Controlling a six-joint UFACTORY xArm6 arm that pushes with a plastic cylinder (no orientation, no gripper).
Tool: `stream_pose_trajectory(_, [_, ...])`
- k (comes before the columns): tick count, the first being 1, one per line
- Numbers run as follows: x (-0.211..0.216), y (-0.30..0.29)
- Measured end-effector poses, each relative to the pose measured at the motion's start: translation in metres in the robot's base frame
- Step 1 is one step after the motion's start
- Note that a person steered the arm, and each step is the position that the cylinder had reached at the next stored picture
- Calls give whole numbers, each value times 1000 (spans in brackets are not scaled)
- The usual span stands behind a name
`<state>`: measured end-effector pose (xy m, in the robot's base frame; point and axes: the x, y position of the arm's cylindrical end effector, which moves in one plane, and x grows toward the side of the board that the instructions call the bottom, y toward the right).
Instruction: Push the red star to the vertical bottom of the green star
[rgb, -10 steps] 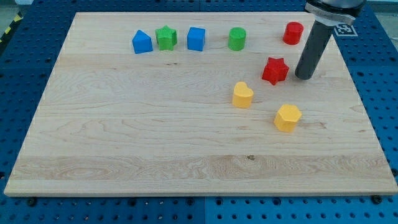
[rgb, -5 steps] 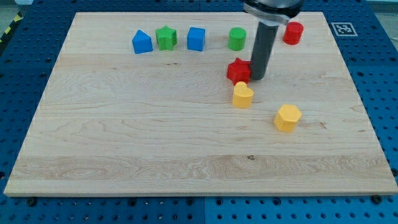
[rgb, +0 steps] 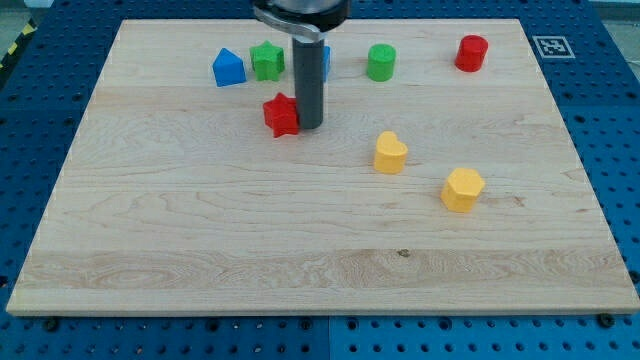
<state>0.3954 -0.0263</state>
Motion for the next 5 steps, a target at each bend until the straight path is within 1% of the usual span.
stream_pose_trajectory(1, [0, -15])
stream_pose_trajectory(3, [0, -18])
stream_pose_trajectory(4, [0, 3])
stream_pose_trajectory(5, [0, 46])
